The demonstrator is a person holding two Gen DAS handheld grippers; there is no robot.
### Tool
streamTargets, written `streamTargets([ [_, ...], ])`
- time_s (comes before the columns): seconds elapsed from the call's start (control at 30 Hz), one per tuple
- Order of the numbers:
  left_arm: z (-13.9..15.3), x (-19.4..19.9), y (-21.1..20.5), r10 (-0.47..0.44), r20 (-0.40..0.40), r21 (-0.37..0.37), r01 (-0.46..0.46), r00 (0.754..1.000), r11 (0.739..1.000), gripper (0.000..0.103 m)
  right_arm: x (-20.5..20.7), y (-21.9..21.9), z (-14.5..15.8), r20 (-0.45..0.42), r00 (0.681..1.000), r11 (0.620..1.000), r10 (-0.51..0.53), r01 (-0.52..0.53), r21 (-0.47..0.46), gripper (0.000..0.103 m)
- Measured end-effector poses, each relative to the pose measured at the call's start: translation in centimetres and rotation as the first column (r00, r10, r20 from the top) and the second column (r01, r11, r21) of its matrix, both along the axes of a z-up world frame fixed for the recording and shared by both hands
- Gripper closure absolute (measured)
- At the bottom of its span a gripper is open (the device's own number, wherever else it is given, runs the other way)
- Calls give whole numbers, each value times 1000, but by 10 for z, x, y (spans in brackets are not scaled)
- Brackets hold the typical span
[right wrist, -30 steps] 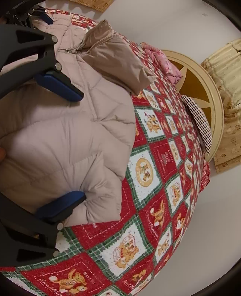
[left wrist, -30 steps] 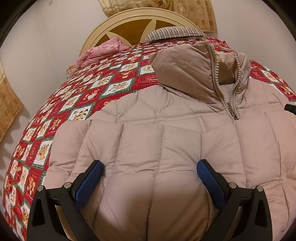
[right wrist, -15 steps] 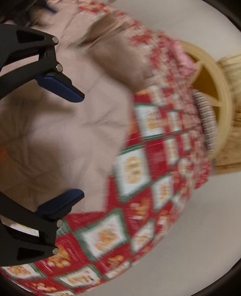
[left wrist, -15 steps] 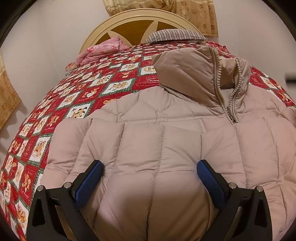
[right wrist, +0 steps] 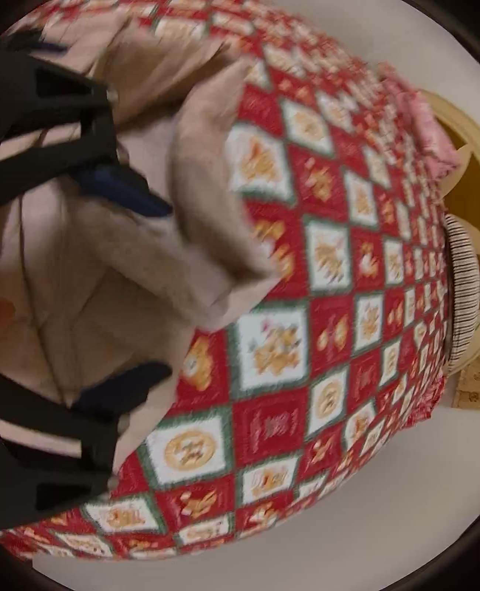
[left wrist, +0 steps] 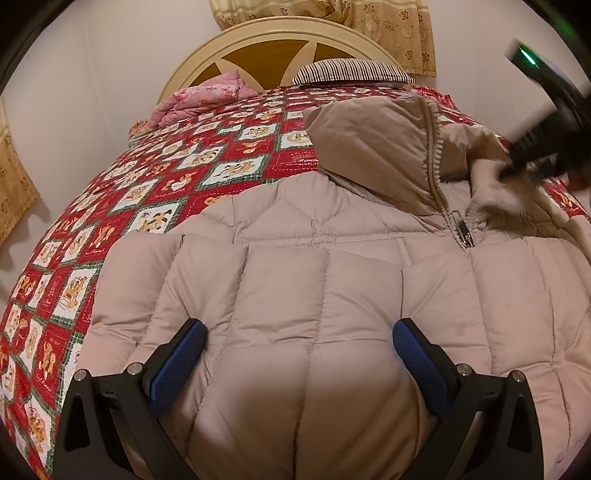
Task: Fold large clothes
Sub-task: 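Grasp the jacket hem with the right gripper and lift it toward the collar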
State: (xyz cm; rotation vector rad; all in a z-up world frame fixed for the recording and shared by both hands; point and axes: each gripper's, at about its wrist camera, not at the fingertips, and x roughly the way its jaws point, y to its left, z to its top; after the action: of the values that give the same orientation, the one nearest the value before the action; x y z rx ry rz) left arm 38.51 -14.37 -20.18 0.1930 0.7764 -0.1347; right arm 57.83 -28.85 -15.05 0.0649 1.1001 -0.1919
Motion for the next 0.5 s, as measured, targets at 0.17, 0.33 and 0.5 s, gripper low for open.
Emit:
streamTargets([
  [0.17, 1, -1, 0, 1, 0, -1, -1, 1000, 1000, 1, -26, -47, -28, 56, 998, 988, -31, 22, 152, 81],
  [0.33, 34, -15, 15, -21, 40, -60, 23, 999, 998, 1, -39, -42, -37, 176, 984, 989, 2, -28, 143, 81],
  [0.5, 104, 10, 16, 14, 205, -12, -11, 979, 1000, 1, -48, -55, -44, 280, 960, 968, -29, -42, 246, 81],
])
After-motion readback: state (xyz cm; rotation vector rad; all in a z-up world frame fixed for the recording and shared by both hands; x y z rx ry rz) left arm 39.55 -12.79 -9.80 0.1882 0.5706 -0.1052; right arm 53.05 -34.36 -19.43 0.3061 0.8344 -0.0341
